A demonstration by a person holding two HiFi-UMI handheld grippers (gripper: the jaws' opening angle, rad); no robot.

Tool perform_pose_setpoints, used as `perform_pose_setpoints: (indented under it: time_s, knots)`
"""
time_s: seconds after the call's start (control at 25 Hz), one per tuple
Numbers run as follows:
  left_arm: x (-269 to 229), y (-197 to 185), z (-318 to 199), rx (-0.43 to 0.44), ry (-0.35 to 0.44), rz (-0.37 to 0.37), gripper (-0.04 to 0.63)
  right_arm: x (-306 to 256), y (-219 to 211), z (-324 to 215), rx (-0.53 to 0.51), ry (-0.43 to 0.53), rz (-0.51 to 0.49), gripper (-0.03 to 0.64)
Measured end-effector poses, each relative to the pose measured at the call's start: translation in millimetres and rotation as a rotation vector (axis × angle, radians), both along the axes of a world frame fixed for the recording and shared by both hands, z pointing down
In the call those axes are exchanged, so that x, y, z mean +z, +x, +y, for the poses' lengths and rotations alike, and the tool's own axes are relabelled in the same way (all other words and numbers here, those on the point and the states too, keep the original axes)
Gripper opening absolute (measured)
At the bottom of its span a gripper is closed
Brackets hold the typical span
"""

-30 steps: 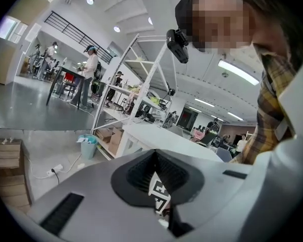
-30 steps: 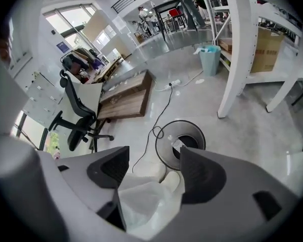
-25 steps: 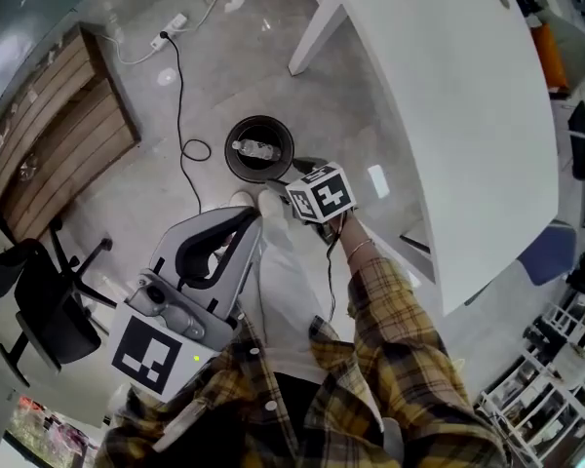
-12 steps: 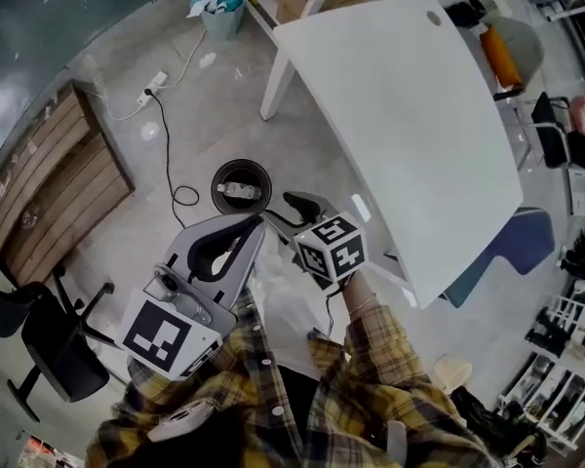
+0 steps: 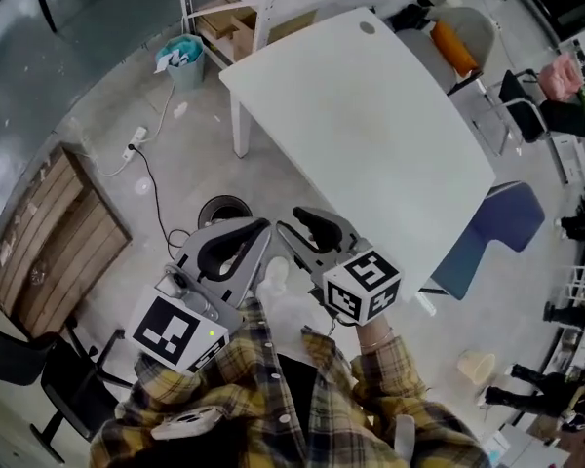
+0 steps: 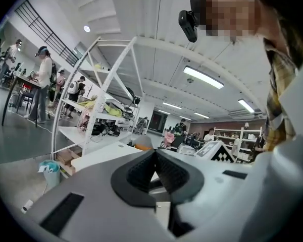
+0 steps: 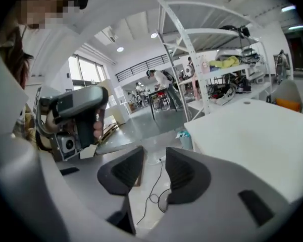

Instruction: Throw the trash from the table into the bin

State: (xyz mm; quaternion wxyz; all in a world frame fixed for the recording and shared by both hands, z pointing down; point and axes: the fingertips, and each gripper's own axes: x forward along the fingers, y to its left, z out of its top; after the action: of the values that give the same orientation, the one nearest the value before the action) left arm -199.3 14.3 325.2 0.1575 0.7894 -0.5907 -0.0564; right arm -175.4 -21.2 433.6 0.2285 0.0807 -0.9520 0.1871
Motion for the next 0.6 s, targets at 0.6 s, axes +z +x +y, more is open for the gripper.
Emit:
perform_pose_setpoints:
  time_s: [0.6]
  knots:
    - [-67.9,157.4,-83.6,0.277,0.154,-0.032,0.008,-149.0,183.7,-87.9,0.424,0.334,-0.184,0.011]
